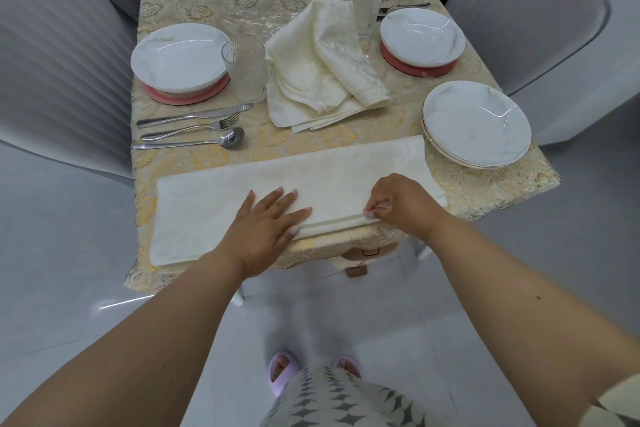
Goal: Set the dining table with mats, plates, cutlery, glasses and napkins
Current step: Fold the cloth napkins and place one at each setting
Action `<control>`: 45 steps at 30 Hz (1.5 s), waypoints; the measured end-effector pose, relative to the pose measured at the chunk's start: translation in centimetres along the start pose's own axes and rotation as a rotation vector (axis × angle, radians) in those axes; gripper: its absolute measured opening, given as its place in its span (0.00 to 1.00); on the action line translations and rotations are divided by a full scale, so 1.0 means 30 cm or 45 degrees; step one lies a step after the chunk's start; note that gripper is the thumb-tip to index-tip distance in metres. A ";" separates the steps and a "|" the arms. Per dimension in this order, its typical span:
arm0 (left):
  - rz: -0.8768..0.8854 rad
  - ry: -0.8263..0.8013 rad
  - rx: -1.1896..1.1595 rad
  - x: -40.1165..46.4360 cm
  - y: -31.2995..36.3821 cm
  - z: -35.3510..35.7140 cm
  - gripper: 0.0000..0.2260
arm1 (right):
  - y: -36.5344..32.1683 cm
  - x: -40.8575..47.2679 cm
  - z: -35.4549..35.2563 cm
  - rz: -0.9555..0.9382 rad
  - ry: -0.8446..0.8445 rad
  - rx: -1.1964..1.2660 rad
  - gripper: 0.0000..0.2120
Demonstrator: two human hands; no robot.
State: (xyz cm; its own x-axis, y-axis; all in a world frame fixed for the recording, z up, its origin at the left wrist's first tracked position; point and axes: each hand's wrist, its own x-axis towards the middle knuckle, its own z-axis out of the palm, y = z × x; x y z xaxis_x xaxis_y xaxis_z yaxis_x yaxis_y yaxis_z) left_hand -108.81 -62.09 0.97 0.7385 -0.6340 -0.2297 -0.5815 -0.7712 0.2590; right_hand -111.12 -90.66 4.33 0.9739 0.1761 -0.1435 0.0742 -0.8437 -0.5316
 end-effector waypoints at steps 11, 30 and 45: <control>-0.199 0.022 -0.027 0.078 0.057 -0.013 0.35 | 0.002 -0.025 0.026 -0.039 -0.040 -0.070 0.05; -0.518 0.233 0.073 0.101 -0.046 0.035 0.34 | -0.110 0.199 0.213 0.309 0.001 -0.472 0.31; -0.801 0.188 0.003 -0.096 -0.301 -0.011 0.37 | 0.053 0.146 0.084 0.719 0.027 -0.583 0.36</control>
State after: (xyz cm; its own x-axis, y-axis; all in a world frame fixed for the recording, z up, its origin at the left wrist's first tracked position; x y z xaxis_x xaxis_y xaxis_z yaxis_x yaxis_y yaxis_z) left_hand -105.57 -53.28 -0.39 0.9776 -0.0465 -0.2052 -0.0231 -0.9931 0.1148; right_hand -107.29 -89.96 0.74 0.8937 -0.3553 -0.2741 -0.3634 -0.9314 0.0225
